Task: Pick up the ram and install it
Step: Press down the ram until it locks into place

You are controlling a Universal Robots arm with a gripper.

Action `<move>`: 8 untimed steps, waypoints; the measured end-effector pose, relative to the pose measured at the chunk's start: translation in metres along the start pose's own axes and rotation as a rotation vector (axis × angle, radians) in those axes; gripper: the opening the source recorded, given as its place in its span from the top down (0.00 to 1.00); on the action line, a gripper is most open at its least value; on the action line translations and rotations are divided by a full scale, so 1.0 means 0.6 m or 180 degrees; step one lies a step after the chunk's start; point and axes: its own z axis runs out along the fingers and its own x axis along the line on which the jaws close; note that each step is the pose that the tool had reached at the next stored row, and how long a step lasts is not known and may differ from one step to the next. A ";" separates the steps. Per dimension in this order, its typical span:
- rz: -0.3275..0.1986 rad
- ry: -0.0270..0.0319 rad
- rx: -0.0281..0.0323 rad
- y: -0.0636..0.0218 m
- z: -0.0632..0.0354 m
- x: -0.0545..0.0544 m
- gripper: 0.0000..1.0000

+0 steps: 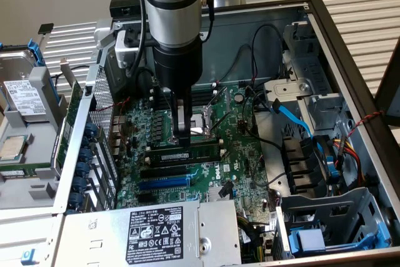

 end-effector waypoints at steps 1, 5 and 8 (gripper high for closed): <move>-0.0008 0.0000 0.0000 0.000 0.001 0.000 0.90; -0.0033 0.0001 0.0001 0.000 0.003 0.000 0.90; -0.0052 0.0001 0.0002 0.000 0.005 0.000 0.90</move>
